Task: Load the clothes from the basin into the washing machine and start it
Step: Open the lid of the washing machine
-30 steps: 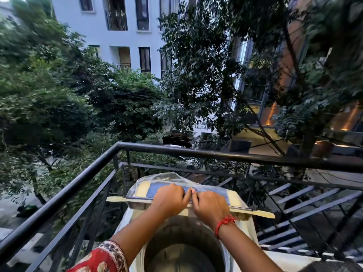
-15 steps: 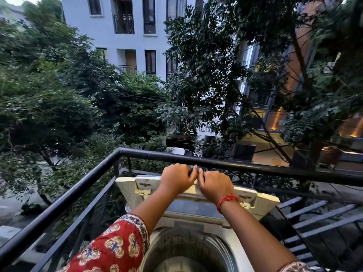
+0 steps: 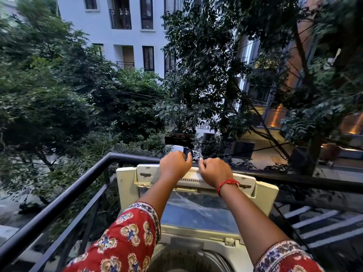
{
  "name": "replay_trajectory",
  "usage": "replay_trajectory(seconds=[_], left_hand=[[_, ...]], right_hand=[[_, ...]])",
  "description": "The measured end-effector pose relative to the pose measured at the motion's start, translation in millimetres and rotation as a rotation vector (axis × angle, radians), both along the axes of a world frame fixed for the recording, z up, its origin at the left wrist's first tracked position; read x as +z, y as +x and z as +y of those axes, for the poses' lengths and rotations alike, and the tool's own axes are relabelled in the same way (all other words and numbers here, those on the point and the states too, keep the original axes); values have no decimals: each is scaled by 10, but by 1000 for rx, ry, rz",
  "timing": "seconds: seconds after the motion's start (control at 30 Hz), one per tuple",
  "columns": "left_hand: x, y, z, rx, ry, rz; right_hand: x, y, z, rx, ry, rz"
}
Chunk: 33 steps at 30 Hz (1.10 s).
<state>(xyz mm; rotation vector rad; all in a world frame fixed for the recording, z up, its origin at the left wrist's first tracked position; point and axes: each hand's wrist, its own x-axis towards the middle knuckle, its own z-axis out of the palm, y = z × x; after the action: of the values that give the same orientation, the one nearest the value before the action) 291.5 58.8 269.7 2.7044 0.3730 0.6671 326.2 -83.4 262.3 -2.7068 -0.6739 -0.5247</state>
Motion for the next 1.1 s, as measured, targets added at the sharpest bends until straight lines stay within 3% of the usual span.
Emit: replay_trajectory(seconds=[0.43,0.9,1.1], left_hand=[[-102,752,161,10,-54,89],[37,465,110,-45,-151,38],[63,196,42,-72,-64,62]], right_hand=[[-98,798,166,-22,4,162],[-21,537,40,79,233,140],[12,241,-30,189,124,91]])
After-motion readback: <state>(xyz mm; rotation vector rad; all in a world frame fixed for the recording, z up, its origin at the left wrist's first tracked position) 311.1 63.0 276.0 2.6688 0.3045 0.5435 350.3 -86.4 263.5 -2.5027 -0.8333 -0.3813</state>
